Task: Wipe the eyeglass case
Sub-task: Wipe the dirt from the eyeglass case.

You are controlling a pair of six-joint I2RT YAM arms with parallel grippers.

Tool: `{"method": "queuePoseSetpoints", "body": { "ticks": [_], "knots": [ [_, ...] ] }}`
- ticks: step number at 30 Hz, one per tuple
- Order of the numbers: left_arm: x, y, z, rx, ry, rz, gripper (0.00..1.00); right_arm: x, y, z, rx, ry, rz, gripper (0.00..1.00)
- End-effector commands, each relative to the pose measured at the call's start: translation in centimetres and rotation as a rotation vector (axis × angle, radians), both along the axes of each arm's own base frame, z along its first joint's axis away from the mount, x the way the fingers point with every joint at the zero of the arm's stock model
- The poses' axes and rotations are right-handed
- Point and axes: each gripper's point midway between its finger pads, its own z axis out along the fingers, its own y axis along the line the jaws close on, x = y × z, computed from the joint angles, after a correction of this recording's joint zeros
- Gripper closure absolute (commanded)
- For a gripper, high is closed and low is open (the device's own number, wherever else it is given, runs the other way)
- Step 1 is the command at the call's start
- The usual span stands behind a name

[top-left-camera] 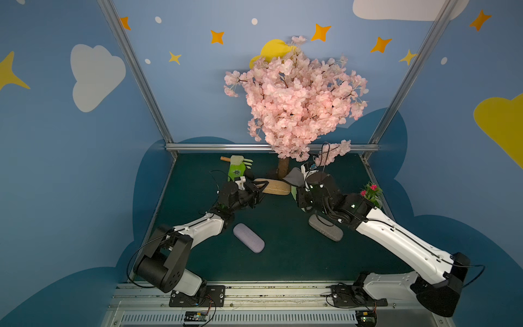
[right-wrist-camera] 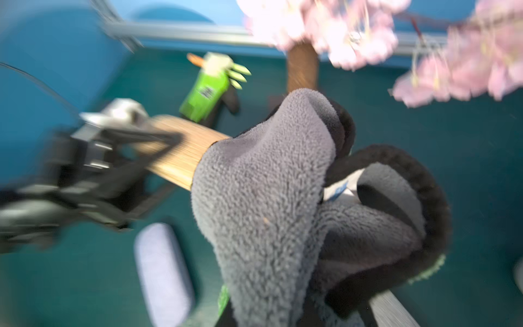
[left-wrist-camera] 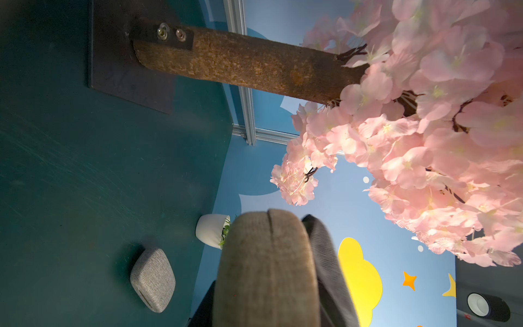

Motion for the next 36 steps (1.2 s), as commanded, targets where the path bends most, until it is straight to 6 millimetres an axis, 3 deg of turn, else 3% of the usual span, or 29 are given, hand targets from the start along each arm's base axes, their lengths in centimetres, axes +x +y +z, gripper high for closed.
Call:
{"method": "queuePoseSetpoints", "body": {
  "ticks": [1,5,9,14,17,19,22,26,30,33,36],
  "knots": [
    [0.0,-1.5,2.8,-0.046,-0.069,-0.058,0.97,-0.5,3.7,1.5,0.099,-0.007,0.053,1.0],
    [-0.4,-3.8,3.7,-0.068,-0.093,-0.108,0.97,0.5,6.3,0.3,0.125,0.022,0.037,1.0],
    [-0.6,-4.7,4.9,-0.113,-0.133,-0.141,0.97,1.7,5.6,-2.0,0.104,0.059,-0.011,1.0],
    [-0.6,-4.7,5.6,-0.152,-0.162,-0.158,0.97,2.8,-0.2,-7.6,0.074,0.181,-0.157,1.0],
    [-0.7,-4.8,5.8,-0.156,-0.176,-0.177,0.97,2.7,-3.8,-9.5,0.085,0.24,-0.221,1.0],
    [-0.6,-4.7,5.7,-0.157,-0.181,-0.182,0.97,2.7,-5.7,-9.6,0.085,0.251,-0.256,1.0],
    [-0.6,-4.7,5.0,-0.142,-0.169,-0.191,0.97,2.4,-7.1,-7.3,0.089,0.207,-0.264,1.0],
    [-0.7,-5.0,3.6,-0.101,-0.15,-0.21,0.97,1.9,-5.2,-1.8,0.192,0.144,-0.182,1.0],
    [-1.1,-6.2,3.4,-0.069,-0.175,-0.266,0.97,1.2,-0.2,1.7,0.284,0.109,-0.06,1.0],
    [-1.7,-7.6,3.9,-0.061,-0.222,-0.337,0.97,1.3,3.2,1.5,0.296,0.125,-0.001,1.0],
    [-2.3,-8.3,5.2,-0.079,-0.279,-0.387,0.97,1.9,3.9,-0.2,0.306,0.168,-0.005,1.0]
  ]
}}
